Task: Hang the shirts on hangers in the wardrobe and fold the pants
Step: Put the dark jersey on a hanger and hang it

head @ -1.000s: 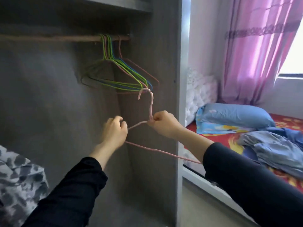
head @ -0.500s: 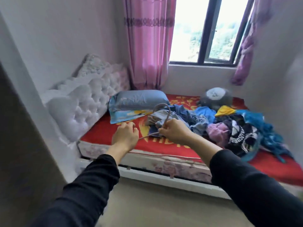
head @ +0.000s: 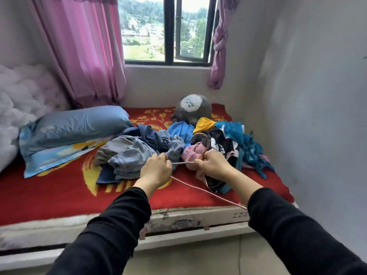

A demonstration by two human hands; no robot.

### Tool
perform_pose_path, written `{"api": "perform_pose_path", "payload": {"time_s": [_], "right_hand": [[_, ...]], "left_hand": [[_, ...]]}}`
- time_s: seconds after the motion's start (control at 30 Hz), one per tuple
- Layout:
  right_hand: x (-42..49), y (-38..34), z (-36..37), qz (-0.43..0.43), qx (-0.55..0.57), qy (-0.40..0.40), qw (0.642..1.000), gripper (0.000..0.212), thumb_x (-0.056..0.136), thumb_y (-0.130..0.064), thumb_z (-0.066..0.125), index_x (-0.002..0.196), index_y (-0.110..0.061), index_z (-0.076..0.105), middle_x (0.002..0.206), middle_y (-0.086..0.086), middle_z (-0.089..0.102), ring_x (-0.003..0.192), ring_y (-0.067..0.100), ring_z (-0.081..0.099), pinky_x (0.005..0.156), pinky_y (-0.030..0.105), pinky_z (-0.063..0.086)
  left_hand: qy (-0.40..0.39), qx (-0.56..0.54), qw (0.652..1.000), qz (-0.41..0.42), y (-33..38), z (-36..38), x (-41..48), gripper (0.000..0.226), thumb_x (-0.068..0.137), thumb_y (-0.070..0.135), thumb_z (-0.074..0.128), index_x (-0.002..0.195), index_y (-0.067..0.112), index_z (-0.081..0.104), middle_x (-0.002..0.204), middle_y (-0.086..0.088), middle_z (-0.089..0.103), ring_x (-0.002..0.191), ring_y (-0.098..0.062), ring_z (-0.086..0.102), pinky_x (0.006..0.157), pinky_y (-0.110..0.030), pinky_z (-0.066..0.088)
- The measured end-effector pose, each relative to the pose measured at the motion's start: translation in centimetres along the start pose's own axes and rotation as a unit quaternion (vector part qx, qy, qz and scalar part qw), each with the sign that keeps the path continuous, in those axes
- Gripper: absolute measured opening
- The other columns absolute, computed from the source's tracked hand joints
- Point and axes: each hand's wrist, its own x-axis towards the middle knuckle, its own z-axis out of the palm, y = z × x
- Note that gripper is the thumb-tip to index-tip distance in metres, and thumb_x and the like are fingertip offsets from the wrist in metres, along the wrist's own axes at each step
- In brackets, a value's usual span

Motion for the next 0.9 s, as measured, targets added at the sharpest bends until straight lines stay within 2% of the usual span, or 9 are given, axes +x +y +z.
{"api": "perform_pose_path", "payload": {"time_s": [0.13, 0.2, 0.33, 0.43, 0.53, 0.63, 0.67, 0.8, 0.9], "right_hand": [[6.9, 4.2, -1.4, 0.025, -0.024, 0.023, 0.999, 0.029, 0.089, -0.027, 0.060, 0.078, -0.002, 0.069, 0.081, 0.012, 0.069, 0.082, 0.025, 0.063, 0.065, 0.027, 0.039], [10.7, 6.2, -2.4, 0.052, -0.017, 0.039, 0.998, 0.028, 0.088, -0.028, 0.061, 0.077, -0.003, 0.070, 0.081, 0.010, 0.069, 0.082, 0.022, 0.062, 0.065, 0.025, 0.035], [17.5, 10.6, -3.8, 0.105, -0.003, 0.057, 0.993, 0.027, 0.087, -0.025, 0.059, 0.074, -0.003, 0.069, 0.082, 0.010, 0.070, 0.085, 0.025, 0.063, 0.074, 0.030, 0.045], [21.6, 14.4, -4.8, 0.149, 0.001, 0.066, 0.987, 0.029, 0.089, -0.025, 0.054, 0.074, -0.005, 0.069, 0.076, 0.009, 0.068, 0.083, 0.026, 0.061, 0.075, 0.033, 0.045], [25.3, 18.7, -5.4, 0.176, -0.015, 0.068, 0.982, 0.035, 0.089, -0.025, 0.047, 0.056, -0.010, 0.051, 0.065, 0.007, 0.055, 0.078, 0.027, 0.050, 0.069, 0.030, 0.036], [28.2, 23.2, -5.4, 0.211, -0.009, 0.067, 0.975, 0.037, 0.091, -0.031, 0.045, 0.060, -0.011, 0.051, 0.081, 0.013, 0.058, 0.079, 0.030, 0.055, 0.068, 0.030, 0.036], [29.3, 24.8, -5.2, 0.218, -0.006, 0.065, 0.974, 0.039, 0.092, -0.033, 0.045, 0.061, -0.012, 0.051, 0.080, 0.011, 0.058, 0.079, 0.029, 0.056, 0.068, 0.030, 0.036], [33.4, 31.5, -4.5, 0.233, -0.006, 0.069, 0.970, 0.038, 0.094, -0.030, 0.044, 0.063, -0.011, 0.055, 0.068, 0.004, 0.057, 0.074, 0.028, 0.055, 0.066, 0.030, 0.034], [36.6, 36.6, -3.7, 0.248, 0.006, 0.106, 0.963, 0.046, 0.095, -0.028, 0.041, 0.053, -0.012, 0.043, 0.057, 0.001, 0.050, 0.066, 0.026, 0.047, 0.063, 0.031, 0.031]], "left_hand": [[-0.024, 0.007, 0.999, 0.031, 2.4, 3.9, 8.4, 0.034, 0.097, 0.028, 0.036, 0.119, 0.011, 0.054, 0.123, -0.015, 0.053, 0.118, -0.032, 0.047, 0.097, -0.043, 0.040], [-0.038, -0.001, 0.998, 0.044, 3.6, 5.7, 13.0, 0.035, 0.096, 0.028, 0.037, 0.119, 0.010, 0.056, 0.122, -0.017, 0.053, 0.118, -0.033, 0.048, 0.098, -0.043, 0.040], [-0.075, -0.004, 0.995, 0.066, 6.1, 9.5, 21.1, 0.036, 0.097, 0.028, 0.038, 0.123, 0.010, 0.055, 0.127, -0.017, 0.052, 0.121, -0.033, 0.047, 0.100, -0.042, 0.040], [-0.100, -0.015, 0.991, 0.092, 8.1, 12.9, 25.5, 0.035, 0.096, 0.026, 0.039, 0.122, 0.009, 0.055, 0.132, -0.016, 0.050, 0.125, -0.034, 0.045, 0.102, -0.041, 0.038], [-0.127, -0.009, 0.987, 0.103, 9.8, 17.1, 29.3, 0.034, 0.096, 0.025, 0.040, 0.121, 0.008, 0.056, 0.128, -0.018, 0.053, 0.123, -0.033, 0.046, 0.102, -0.040, 0.037], [-0.155, -0.001, 0.984, 0.089, 11.2, 21.5, 32.2, 0.029, 0.095, 0.024, 0.040, 0.114, 0.010, 0.056, 0.121, -0.018, 0.054, 0.117, -0.035, 0.048, 0.098, -0.042, 0.040], [-0.162, 0.001, 0.983, 0.087, 11.7, 23.2, 33.2, 0.029, 0.095, 0.024, 0.039, 0.113, 0.010, 0.056, 0.120, -0.018, 0.054, 0.116, -0.036, 0.049, 0.097, -0.043, 0.041], [-0.184, 0.008, 0.979, 0.087, 13.4, 30.4, 37.3, 0.031, 0.094, 0.023, 0.039, 0.116, 0.009, 0.055, 0.120, -0.016, 0.053, 0.115, -0.034, 0.048, 0.097, -0.042, 0.041], [-0.190, 0.002, 0.977, 0.096, 14.5, 36.7, 40.2, 0.030, 0.092, 0.022, 0.041, 0.113, 0.009, 0.057, 0.119, -0.012, 0.054, 0.116, -0.030, 0.047, 0.097, -0.041, 0.042]]}}
